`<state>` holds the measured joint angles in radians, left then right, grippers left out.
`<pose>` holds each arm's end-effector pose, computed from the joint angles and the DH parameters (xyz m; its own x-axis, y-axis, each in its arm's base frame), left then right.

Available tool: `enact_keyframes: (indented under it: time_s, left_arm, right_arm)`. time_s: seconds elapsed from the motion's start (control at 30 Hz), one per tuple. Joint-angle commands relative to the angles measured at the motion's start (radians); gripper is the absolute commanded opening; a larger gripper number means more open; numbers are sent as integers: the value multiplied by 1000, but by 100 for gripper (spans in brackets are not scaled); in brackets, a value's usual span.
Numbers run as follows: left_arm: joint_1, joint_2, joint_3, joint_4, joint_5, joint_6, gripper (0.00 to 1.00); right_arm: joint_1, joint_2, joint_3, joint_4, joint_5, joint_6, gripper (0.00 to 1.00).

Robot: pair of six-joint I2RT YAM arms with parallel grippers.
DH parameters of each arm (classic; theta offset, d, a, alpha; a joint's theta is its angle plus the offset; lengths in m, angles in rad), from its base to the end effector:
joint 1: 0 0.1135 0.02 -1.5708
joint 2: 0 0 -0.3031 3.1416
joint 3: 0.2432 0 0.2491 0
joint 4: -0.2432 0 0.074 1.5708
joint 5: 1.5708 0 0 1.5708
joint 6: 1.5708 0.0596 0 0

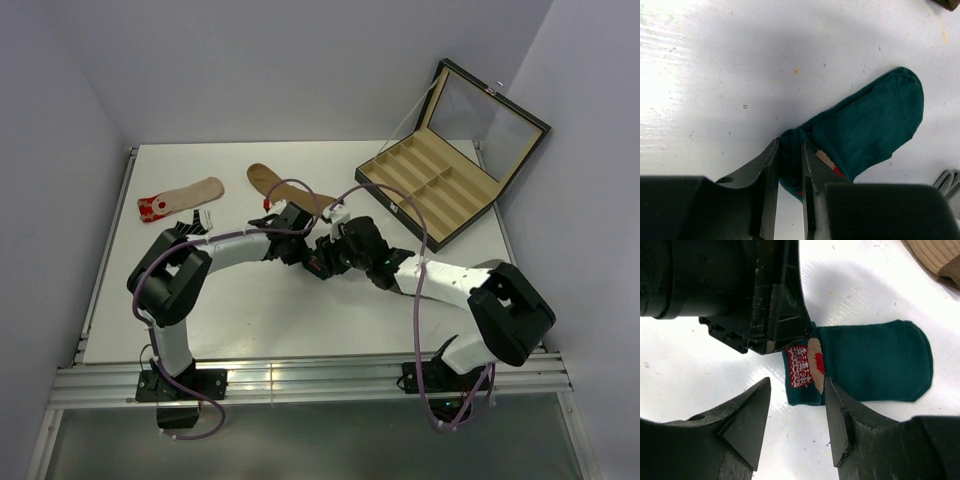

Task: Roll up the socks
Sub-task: Roll the sock at the center of the board.

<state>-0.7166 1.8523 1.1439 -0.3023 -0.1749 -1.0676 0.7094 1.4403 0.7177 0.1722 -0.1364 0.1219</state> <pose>0.3064 -0.2532 0.1805 -0.8136 -0.4353 -0.3853 -0.2813 0.8748 -0.3943 0.2337 0.2113 0.2295 -0.4831 -0.2559 -0.8373 -0.6796 0.7126 0.1742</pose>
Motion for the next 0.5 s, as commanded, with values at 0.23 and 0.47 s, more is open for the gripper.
enact_keyframes:
  time_s: [0.23, 0.47]
  left_arm:
    - [3, 45, 20, -64, 18, 52, 25]
    - [3, 47, 22, -52, 35, 58, 26]
  right_arm:
    - [97, 140, 42, 38, 126, -111, 55]
    - [110, 227, 71, -3, 208, -111, 47]
